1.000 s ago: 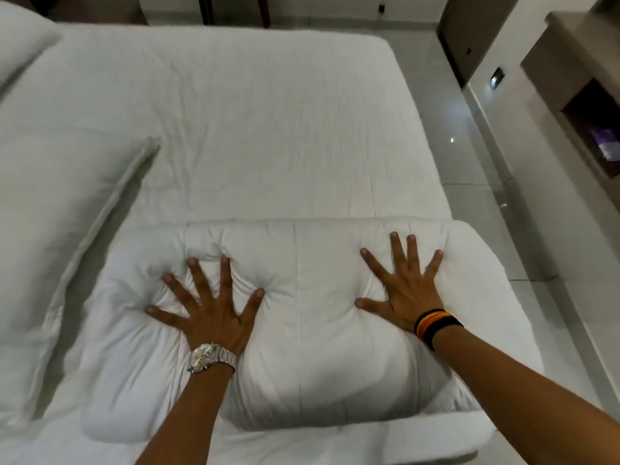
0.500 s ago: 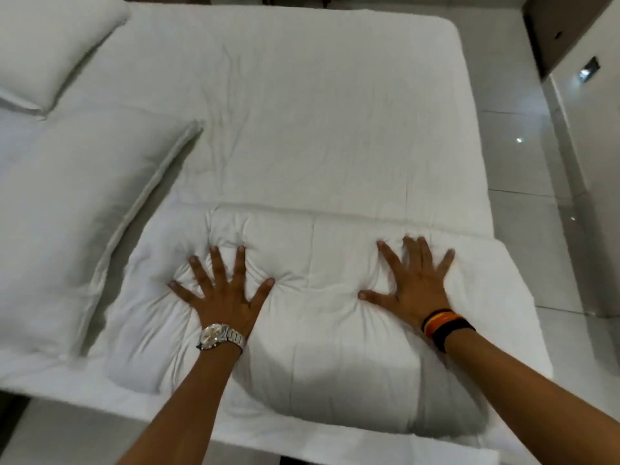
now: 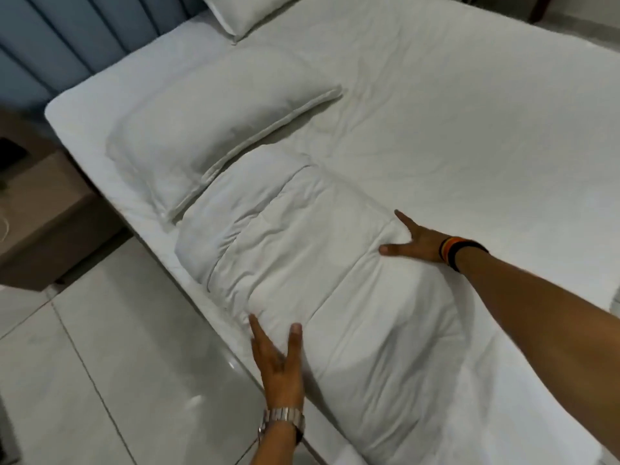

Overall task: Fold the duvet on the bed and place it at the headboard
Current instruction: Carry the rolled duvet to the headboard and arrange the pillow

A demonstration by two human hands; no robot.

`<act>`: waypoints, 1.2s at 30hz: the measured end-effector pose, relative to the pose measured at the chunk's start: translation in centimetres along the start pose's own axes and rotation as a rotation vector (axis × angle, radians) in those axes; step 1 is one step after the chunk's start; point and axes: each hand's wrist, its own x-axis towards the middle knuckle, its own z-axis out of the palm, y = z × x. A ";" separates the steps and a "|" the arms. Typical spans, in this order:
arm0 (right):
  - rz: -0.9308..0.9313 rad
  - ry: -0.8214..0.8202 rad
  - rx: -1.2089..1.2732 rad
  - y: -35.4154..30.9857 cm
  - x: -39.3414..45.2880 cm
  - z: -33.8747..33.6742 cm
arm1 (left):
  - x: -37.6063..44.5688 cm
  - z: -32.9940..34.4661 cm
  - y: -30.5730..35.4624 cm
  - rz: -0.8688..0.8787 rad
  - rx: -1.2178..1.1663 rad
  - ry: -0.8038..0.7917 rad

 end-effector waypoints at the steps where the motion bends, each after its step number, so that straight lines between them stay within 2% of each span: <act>1: -0.016 0.013 0.025 0.5 0.7 0.7 | -1.0 0.6 -0.6 -0.037 -0.069 0.001; 5: -0.049 0.091 0.169 1.4 1.6 2.6 | -3.2 3.0 -1.6 -0.196 -0.188 0.050; 9: 0.107 0.142 0.010 2.7 4.0 3.2 | -2.9 3.3 -1.4 -0.223 -0.212 0.065; 11: 0.161 0.092 0.058 3.0 4.4 3.0 | -2.8 3.1 -1.2 -0.217 -0.222 0.059; 13: 0.082 0.114 0.130 4.6 6.2 3.1 | -2.8 2.9 -0.9 -0.223 -0.237 0.062; 19: -0.201 0.165 0.171 -1.9 -1.9 1.9 | -2.5 1.6 1.5 -0.245 -0.258 0.063; 21: -0.236 0.212 0.221 -3.4 -3.7 1.6 | -2.0 0.6 2.8 -0.193 -0.256 0.055; 24: -0.192 0.241 0.402 -6.2 -6.3 0.9 | -1.0 -1.7 6.2 -0.124 -0.300 0.021; 29: -0.265 0.346 0.397 -14.5 -9.9 0.7 | 4.7 -8.4 12.5 0.128 -0.336 -0.040; 32: -0.326 0.405 0.396 -22.2 -11.3 1.3 | 11.0 -13.9 16.6 0.307 -0.353 -0.177; 36: -0.384 0.545 0.447 -31.8 -11.7 1.9 | 19.6 -21.2 23.2 0.460 -0.348 -0.359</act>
